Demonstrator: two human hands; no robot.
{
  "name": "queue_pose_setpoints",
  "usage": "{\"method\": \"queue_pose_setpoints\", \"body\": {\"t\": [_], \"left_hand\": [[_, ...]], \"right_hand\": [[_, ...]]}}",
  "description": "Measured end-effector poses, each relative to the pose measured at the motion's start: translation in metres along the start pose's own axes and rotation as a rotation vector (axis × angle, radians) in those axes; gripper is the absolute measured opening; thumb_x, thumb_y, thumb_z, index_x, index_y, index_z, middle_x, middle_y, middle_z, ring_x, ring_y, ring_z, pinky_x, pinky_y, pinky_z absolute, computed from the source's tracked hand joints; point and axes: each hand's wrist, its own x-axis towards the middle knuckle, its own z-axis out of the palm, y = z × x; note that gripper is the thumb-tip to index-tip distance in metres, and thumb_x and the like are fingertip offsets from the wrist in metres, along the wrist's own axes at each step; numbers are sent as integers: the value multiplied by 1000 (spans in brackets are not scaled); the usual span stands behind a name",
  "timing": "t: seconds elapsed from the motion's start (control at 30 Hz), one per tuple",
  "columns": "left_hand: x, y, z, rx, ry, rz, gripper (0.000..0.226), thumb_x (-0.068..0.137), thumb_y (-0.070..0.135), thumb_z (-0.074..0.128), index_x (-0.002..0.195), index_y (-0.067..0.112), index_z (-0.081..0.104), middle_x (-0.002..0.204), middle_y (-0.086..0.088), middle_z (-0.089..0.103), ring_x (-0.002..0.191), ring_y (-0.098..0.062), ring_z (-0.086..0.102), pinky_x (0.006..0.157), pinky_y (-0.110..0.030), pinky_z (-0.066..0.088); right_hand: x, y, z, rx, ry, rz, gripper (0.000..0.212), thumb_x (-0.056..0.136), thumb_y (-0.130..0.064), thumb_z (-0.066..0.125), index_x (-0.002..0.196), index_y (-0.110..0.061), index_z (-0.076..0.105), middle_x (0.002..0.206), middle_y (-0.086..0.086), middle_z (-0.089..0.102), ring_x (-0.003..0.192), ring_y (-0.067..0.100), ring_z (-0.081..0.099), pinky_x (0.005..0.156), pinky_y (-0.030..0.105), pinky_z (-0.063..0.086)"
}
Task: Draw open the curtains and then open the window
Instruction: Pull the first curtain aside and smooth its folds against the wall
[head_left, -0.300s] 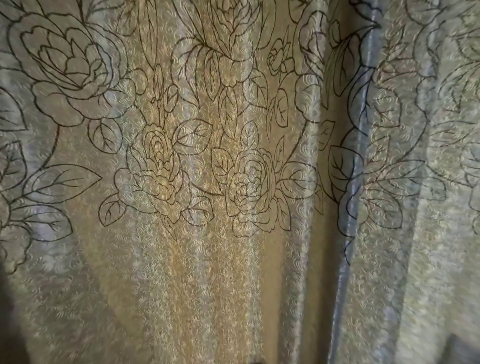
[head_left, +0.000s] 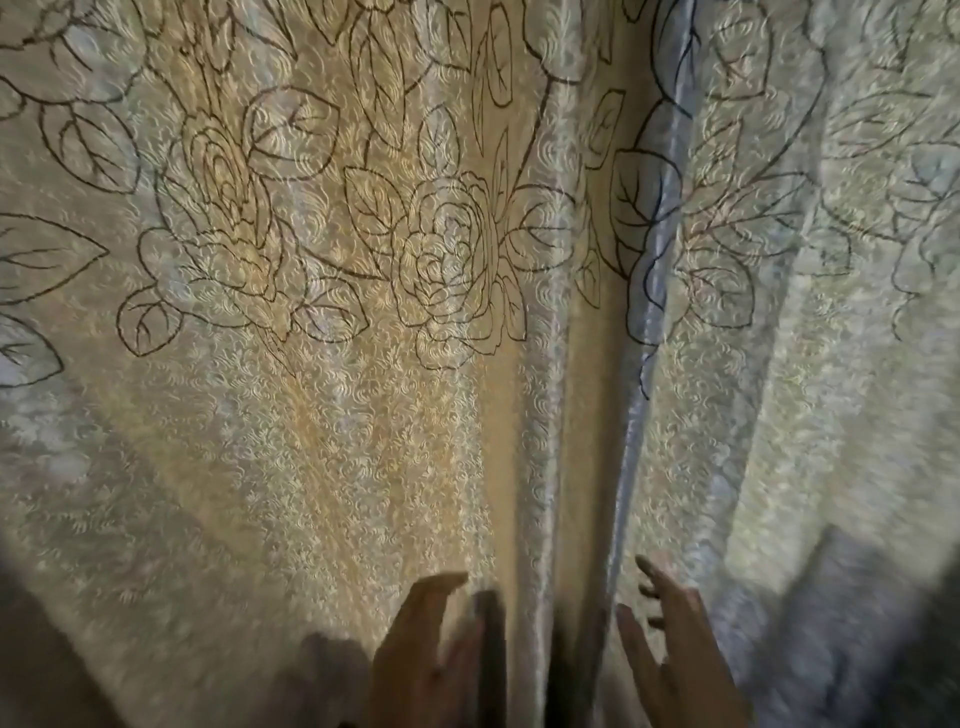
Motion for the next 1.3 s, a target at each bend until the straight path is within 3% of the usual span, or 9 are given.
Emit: {"method": "queue_pose_setpoints", "body": {"t": [0.13,0.3,0.43,0.57,0.67,0.83,1.0,1.17,1.3], "left_hand": [[61,61,15,-38,3,50,54,91,59,50,138,34,38,135,18,45,127,-5,47,99,-39,51],[126,113,54,-59,106,42,101,79,63,64,151,10,16,152,-6,26,143,-19,25,118,-42,30],[158,126,75,-181,28,-96,120,71,60,76,154,20,-1,160,4,8,144,-6,8,121,-34,14],[177,110,76,-77,191,-67,69,86,20,74,142,4,37,135,-13,55,118,-17,55,91,3,31],[177,95,62,8,253,-116,26,95,6,60,118,-4,58,101,-21,71,86,-36,67,62,4,35],[166,76,29,47,264,-112,38,99,22,52,129,-1,49,95,-23,69,82,-38,67,63,-31,46],[141,63,-9,234,360,-127,50,89,46,46,120,7,46,64,-2,61,66,-38,66,52,-34,45],[121,55,-53,488,390,-139,52,84,56,66,104,14,41,68,-6,65,65,-40,66,50,-30,43],[111,36,-96,629,403,-81,46,88,47,67,105,9,46,66,-12,67,60,-40,65,46,-32,45]], "right_hand": [[47,-23,-2,-37,32,-102,61,100,-44,50,155,-30,26,141,-7,42,132,18,50,101,46,52],[81,-19,10,-36,-127,-138,81,99,-44,52,152,-54,-9,148,-14,37,131,6,42,103,29,39],[88,-5,31,-21,-437,-205,52,105,-28,48,147,-49,27,130,-1,62,117,17,60,97,34,50],[83,1,43,-9,-583,-339,60,101,-28,48,157,-32,27,132,5,65,118,21,59,102,29,47],[83,5,43,38,-537,-395,63,97,-27,59,155,-28,35,149,0,54,131,14,51,110,17,36],[102,6,53,53,-420,-306,69,96,-39,63,157,-26,32,159,3,38,145,15,35,120,13,20],[128,-27,82,127,-651,-231,74,98,-33,61,158,-41,19,165,-5,29,149,12,30,123,34,27],[99,-73,135,278,-892,-278,86,82,-27,78,153,-28,29,146,-11,40,126,-8,39,114,21,34],[67,-103,188,409,-820,-213,87,72,-22,92,136,-39,35,125,-26,48,112,-28,43,86,-2,36]]}}
